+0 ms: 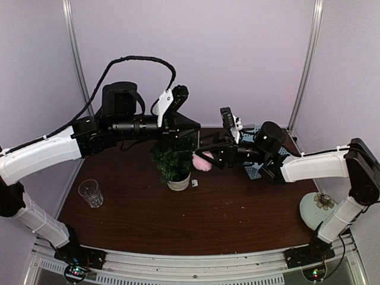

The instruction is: Decorate the small christmas tree

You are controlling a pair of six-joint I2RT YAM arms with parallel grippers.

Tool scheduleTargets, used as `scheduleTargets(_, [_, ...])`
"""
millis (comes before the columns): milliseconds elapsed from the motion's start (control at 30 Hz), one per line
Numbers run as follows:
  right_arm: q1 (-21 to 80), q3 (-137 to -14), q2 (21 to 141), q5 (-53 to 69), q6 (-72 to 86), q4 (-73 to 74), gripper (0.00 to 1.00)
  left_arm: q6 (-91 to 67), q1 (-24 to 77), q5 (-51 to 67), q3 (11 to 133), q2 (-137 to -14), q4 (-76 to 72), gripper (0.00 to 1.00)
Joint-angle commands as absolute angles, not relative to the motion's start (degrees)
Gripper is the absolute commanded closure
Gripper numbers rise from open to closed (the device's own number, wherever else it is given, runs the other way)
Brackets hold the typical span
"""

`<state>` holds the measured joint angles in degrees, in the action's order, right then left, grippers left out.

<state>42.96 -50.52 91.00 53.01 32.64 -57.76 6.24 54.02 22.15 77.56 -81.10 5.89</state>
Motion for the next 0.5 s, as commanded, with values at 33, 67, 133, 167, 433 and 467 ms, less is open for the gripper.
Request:
scheduleTargets(33, [44.5, -50.9, 88.9, 52.5, 27.1, -53.4, 0.19, 5.3, 54.2, 22.9, 79.4, -81.1, 1.3, 1.00])
scheduleTargets(67, [44.8, -50.9, 89.6, 52.9, 27.1, -53.9, 0.21, 5.2, 54.2, 22.7, 79.4, -81.2, 1.2, 1.00])
scheduleTargets(133, [45.0, -51.0, 90.9, 53.8, 28.3, -56.0, 0.25, 5.2, 54.2, 22.4, 79.2, -81.0, 1.1, 1.00])
scheduleTargets(167, [45.0, -51.2, 91.5, 54.2, 29.3, -57.2, 0.26, 5.3, 54.2, 22.3, 78.9, -80.8, 1.0, 1.00])
scheduleTargets(433, [45.3, -51.9, 92.4, 54.7, 29.8, -57.7, 0.29, 5.3, 54.2, 21.0, 78.5, -80.3, 0.4, 1.00])
scheduleTargets(467, [45.3, -51.7, 92.4, 54.6, 29.7, -57.7, 0.29, 5.3, 54.2, 21.0, 78.6, -80.3, 0.4, 1.00])
